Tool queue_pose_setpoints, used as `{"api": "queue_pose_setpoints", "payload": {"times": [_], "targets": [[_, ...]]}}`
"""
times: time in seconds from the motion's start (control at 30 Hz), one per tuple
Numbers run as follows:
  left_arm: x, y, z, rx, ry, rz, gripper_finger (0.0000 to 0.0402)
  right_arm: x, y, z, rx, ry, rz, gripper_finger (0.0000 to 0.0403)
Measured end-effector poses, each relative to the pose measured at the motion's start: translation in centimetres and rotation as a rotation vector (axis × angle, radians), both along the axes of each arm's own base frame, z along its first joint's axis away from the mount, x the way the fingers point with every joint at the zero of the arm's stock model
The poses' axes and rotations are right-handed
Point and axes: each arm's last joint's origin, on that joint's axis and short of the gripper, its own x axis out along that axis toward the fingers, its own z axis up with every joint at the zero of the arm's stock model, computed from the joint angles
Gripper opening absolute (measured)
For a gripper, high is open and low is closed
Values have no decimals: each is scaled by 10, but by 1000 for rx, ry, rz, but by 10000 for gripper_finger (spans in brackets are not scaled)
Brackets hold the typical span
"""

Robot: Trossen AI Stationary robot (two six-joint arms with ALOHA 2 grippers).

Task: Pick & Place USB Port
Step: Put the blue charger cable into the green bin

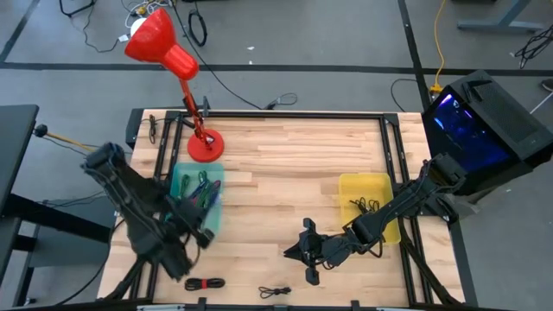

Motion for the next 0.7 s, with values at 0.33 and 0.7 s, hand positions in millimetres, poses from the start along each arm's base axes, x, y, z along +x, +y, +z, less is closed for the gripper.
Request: {"api": "queue_pose_setpoints", "payload": {"times": [0.33,0.7], "targets": [[-63,77,-49,-119,-60,298,1,0,0,0,-6,-1,2,37],[-68,92,-54,-164,-117,298,21,0,-1,0,-9,-6,-20,37]]}}
